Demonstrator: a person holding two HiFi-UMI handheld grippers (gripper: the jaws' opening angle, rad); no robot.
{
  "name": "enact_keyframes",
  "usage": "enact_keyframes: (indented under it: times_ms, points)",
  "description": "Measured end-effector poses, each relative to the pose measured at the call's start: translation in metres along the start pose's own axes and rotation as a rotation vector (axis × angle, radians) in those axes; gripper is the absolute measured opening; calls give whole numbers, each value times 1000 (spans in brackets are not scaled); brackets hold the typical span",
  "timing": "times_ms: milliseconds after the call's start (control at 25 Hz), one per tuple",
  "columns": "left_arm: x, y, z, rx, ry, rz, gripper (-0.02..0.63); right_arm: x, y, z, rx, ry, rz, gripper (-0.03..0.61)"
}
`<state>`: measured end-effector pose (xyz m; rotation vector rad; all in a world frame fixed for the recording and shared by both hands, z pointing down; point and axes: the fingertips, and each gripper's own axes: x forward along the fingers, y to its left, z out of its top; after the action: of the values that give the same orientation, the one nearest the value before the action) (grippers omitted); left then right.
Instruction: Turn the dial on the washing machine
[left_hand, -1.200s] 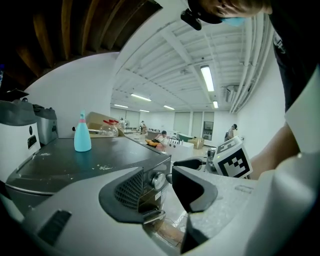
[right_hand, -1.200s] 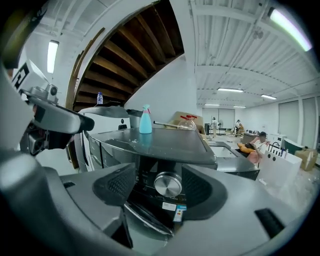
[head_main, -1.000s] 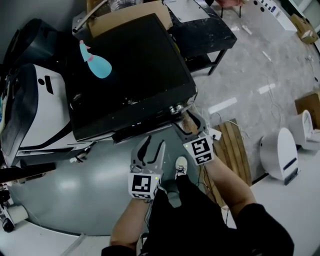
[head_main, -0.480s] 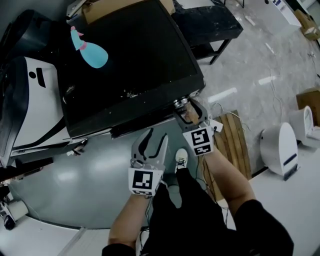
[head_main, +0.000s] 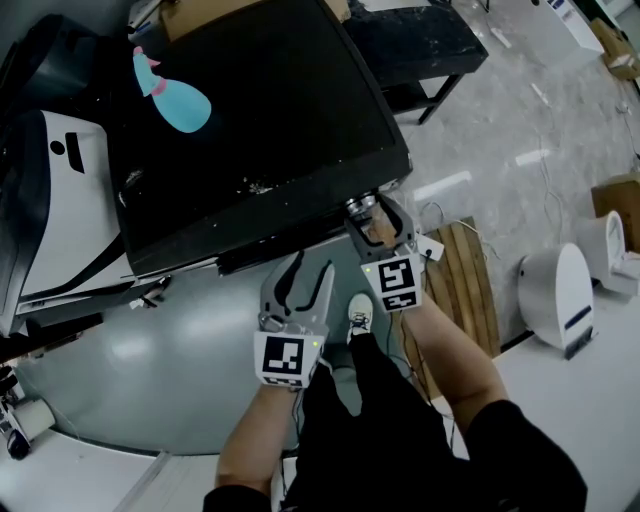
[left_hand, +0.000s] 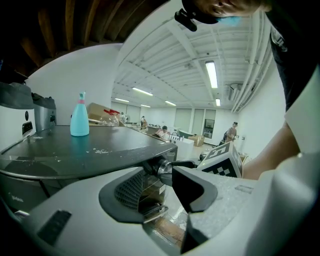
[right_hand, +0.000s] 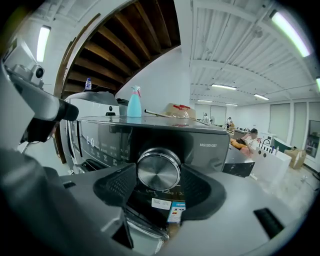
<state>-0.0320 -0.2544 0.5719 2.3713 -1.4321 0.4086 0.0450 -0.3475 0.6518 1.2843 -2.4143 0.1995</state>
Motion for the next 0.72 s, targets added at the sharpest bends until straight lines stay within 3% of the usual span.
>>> enact_keyframes:
  times_ms: [360, 600, 720]
  points:
    - [4, -6, -4, -8, 2, 2, 163, 0, -1, -2, 82, -2, 12, 273]
    - [4, -9, -6, -10, -2, 6, 163, 0, -2, -6, 232, -2, 54, 272]
    - [4, -10, -5, -10, -4, 9, 163, 1, -5, -9, 372, -15, 87, 272]
